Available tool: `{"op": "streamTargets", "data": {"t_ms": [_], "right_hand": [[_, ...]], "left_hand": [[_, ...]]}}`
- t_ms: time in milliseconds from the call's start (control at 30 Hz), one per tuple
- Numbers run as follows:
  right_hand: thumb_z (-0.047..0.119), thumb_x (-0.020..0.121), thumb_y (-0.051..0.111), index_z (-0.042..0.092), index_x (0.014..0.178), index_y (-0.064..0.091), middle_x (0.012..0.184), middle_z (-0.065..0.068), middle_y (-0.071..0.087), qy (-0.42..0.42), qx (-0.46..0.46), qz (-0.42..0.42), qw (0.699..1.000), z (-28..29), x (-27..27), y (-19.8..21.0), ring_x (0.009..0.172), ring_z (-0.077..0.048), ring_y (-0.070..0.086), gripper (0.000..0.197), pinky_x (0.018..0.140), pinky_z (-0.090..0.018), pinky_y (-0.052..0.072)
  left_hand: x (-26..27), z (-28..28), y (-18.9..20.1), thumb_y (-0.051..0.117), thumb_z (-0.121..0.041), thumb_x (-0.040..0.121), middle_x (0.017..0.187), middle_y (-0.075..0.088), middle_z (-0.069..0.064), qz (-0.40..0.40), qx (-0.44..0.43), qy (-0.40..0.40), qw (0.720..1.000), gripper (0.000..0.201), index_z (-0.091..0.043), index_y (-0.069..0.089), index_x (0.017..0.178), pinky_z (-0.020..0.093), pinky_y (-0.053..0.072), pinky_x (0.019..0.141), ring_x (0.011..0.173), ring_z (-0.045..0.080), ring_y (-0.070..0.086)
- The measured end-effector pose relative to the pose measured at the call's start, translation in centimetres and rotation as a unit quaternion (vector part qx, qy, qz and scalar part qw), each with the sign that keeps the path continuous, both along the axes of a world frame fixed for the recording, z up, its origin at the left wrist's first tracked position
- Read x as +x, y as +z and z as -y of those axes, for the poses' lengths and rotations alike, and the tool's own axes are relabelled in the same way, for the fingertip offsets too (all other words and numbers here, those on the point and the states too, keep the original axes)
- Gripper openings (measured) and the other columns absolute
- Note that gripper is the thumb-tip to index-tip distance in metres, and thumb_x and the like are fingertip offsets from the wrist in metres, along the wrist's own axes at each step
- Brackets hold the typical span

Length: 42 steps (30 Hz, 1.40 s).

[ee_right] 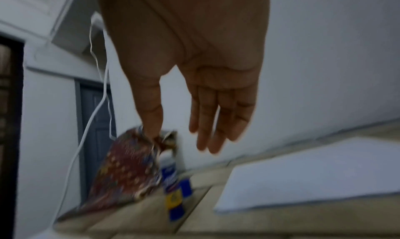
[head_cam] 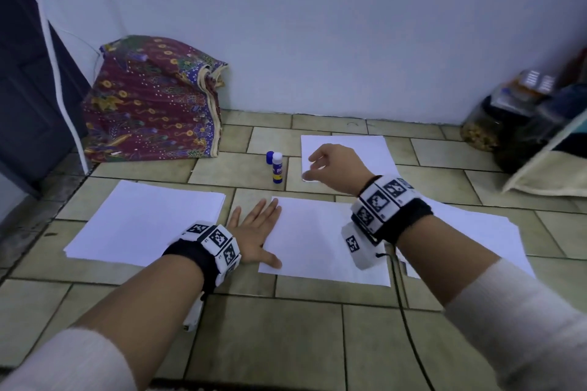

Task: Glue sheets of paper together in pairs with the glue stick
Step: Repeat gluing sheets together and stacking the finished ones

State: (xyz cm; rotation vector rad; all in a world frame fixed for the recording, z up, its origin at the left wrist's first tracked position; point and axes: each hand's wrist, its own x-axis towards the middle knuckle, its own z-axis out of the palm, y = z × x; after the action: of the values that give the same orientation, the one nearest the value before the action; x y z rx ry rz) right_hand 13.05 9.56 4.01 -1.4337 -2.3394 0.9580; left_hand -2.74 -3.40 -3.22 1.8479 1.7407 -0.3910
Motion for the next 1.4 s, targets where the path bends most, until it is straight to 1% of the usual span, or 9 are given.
{"op": "streamTargets", "data": {"t_ms": [133,267,400,500,700,1000,1167,1233,1400], "right_hand": [[0.036,0.081,0.071,0.010,0.118,0.057,0.116,-0.004,0.061,-0.064,0.013,0.108,0.992,-0.8,7.9,0.8,0.109,-0.019,0.055,0.047,0.086,-0.027,0.042],[0.052,0.081,0.066,0.002,0.137,0.037,0.137,-0.015,0.046,-0.114,-0.034,0.270,0.955,-0.5,14.5,-1.5,0.123,-0.029,0.046,0.081,0.094,-0.032,0.040],[0.072,0.068,0.063,0.004,0.139,0.035,0.139,-0.013,0.043,-0.122,-0.072,0.321,0.936,0.6,17.7,-5.0,0.126,-0.030,0.043,0.102,0.103,-0.039,0.038],[0.066,0.067,0.070,0.007,0.133,0.038,0.133,-0.010,0.047,-0.114,-0.064,0.314,0.940,1.7,18.3,-5.1,0.120,-0.027,0.046,0.094,0.099,-0.038,0.041],[0.042,0.069,0.081,0.008,0.139,0.029,0.142,-0.006,0.040,-0.093,-0.074,0.298,0.947,3.1,19.4,-4.0,0.128,-0.022,0.042,0.093,0.104,-0.033,0.037],[0.051,0.065,0.081,0.013,0.130,0.034,0.120,-0.003,0.056,-0.084,-0.028,0.326,0.941,3.8,19.4,-3.7,0.109,-0.020,0.054,0.088,0.090,-0.034,0.047],[0.050,0.080,0.068,0.016,0.132,0.042,0.124,-0.004,0.058,-0.084,-0.006,0.341,0.936,3.1,19.7,-3.6,0.114,-0.021,0.053,0.067,0.093,-0.031,0.044],[0.047,0.087,0.060,0.013,0.124,0.052,0.123,-0.005,0.059,-0.082,-0.009,0.335,0.939,2.7,20.0,-3.4,0.113,-0.021,0.053,0.051,0.089,-0.028,0.040],[0.027,0.094,0.053,0.003,0.097,0.064,0.096,-0.011,0.066,-0.146,0.017,0.239,0.960,1.9,20.6,-2.0,0.082,-0.022,0.053,0.027,0.066,-0.027,0.035]], "left_hand": [[-0.1,-0.3,-0.3,0.025,-0.094,0.037,0.146,-0.039,-0.012,-0.015,-0.015,-0.002,1.000,0.142,-0.020,-0.027,0.146,0.050,-0.013,0.114,0.139,0.009,-0.031],[0.0,-0.2,-0.5,0.033,-0.081,0.052,0.151,-0.037,-0.007,-0.022,-0.013,0.006,1.000,0.129,-0.018,-0.027,0.146,0.050,-0.013,0.115,0.141,0.012,-0.030],[0.1,-0.3,-0.3,0.036,-0.079,0.055,0.150,-0.038,-0.008,-0.023,-0.018,0.003,1.000,0.127,-0.018,-0.028,0.146,0.050,-0.012,0.116,0.141,0.012,-0.031],[0.2,-0.2,-0.2,0.033,-0.084,0.048,0.150,-0.038,-0.008,-0.027,-0.021,0.004,0.999,0.134,-0.017,-0.028,0.146,0.049,-0.014,0.115,0.140,0.012,-0.031],[0.5,-0.1,-0.1,0.037,-0.074,0.059,0.151,-0.037,-0.007,-0.029,-0.015,0.016,0.999,0.123,-0.017,-0.028,0.146,0.049,-0.014,0.115,0.141,0.012,-0.031],[0.7,0.1,0.1,0.037,-0.074,0.058,0.152,-0.036,-0.007,-0.028,-0.011,0.024,0.999,0.123,-0.017,-0.027,0.147,0.048,-0.014,0.115,0.141,0.012,-0.030],[0.6,0.2,0.2,0.024,-0.091,0.031,0.149,-0.038,-0.010,-0.012,-0.013,0.014,1.000,0.146,-0.018,-0.028,0.146,0.048,-0.015,0.115,0.140,0.010,-0.031],[0.3,0.1,0.2,0.018,-0.104,0.016,0.142,-0.043,-0.014,0.001,-0.021,0.003,1.000,0.162,-0.019,-0.031,0.145,0.049,-0.017,0.115,0.138,0.009,-0.034],[0.0,0.3,0.3,0.004,-0.106,0.011,0.148,-0.041,-0.010,0.007,-0.011,-0.011,1.000,0.164,-0.018,-0.031,0.145,0.049,-0.016,0.115,0.138,0.010,-0.034]]}}
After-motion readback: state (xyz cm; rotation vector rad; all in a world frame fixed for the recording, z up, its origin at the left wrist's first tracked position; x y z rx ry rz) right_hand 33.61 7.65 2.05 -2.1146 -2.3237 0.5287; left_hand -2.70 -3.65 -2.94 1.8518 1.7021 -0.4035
